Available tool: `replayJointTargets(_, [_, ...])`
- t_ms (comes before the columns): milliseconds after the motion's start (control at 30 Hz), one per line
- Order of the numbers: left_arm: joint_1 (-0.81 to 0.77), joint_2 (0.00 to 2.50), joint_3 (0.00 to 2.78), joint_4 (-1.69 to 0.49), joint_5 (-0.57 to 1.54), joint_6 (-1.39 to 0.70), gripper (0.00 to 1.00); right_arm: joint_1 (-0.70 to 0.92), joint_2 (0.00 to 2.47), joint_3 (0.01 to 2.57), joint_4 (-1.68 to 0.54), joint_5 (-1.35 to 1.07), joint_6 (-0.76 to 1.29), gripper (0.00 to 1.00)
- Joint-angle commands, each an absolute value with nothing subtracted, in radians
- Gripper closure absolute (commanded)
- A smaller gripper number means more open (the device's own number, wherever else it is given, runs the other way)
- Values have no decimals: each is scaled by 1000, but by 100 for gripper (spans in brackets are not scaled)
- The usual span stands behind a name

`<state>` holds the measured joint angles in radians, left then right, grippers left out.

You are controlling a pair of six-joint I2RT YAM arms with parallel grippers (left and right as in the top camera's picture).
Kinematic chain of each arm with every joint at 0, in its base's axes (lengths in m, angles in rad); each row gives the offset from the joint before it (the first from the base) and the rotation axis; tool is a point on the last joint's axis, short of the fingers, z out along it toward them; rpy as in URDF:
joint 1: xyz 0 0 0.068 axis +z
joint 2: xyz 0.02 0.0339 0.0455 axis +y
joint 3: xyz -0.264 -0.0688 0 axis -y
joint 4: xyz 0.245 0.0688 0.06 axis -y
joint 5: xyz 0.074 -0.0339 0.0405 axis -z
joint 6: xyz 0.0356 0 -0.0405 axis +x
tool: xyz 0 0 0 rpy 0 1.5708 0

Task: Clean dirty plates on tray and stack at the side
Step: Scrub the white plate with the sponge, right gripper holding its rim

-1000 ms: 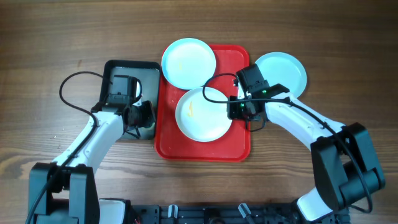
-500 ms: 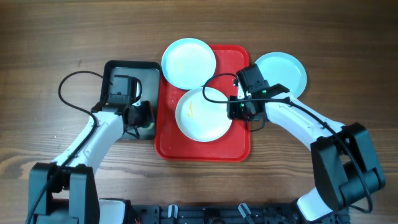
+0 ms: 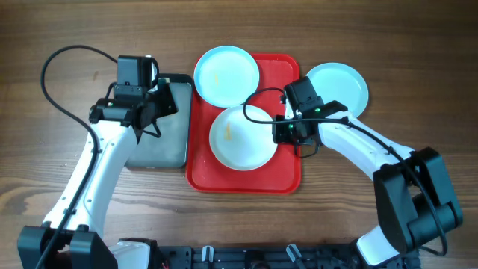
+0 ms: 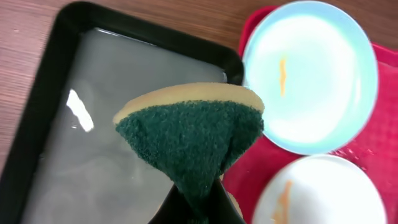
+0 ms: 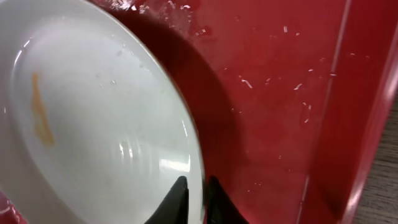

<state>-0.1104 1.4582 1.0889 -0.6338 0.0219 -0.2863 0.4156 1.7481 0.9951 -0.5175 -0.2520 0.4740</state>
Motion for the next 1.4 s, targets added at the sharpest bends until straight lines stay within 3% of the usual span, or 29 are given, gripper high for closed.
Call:
replayJointTargets(0, [-110, 1451, 1107, -645, 145, -266, 96, 419, 1751, 986, -518, -317, 487, 91])
replayJointTargets(133, [-136, 1465, 1103, -648, 204, -266, 96, 454, 1751, 986, -520, -316, 501, 90])
replayJointTargets(300, [-203, 1488, 1098, -648, 212, -265, 96, 484, 1751, 986, -505, -277, 501, 68])
replayJointTargets(400, [-248, 1530, 1098, -645, 205, -249, 96, 484, 1751, 986, -504, -229, 509, 65])
replayJointTargets(467, [-270, 1568, 1098, -645, 205, -221, 96, 484, 1751, 986, -496, -222, 508, 66])
replayJointTargets(533, [-287, 1613, 1098, -643, 200, -208, 96, 484, 1751, 986, -483, -217, 507, 75])
replayJointTargets(733, [-311, 1695, 1098, -616, 201, -169, 96, 484, 1751, 986, -463, -214, 508, 92])
replayJointTargets(833, [-324, 1701, 1098, -617, 201, -160, 96, 484, 1751, 986, -460, -214, 508, 92])
replayJointTargets(967, [-326, 1701, 1098, -618, 201, -160, 96, 484, 1751, 986, -459, -201, 508, 79])
replayJointTargets(1067, [-326, 1702, 1097, -619, 201, -160, 96, 485, 1757, 986, -459, -199, 508, 79])
replayJointTargets(1200, [-326, 1702, 1095, -635, 201, -160, 96, 485, 1788, 986, -448, -200, 530, 80])
replayJointTargets(1367, [-325, 1702, 1048, -613, 201, -160, 96, 485, 1790, 986, -445, -200, 531, 94])
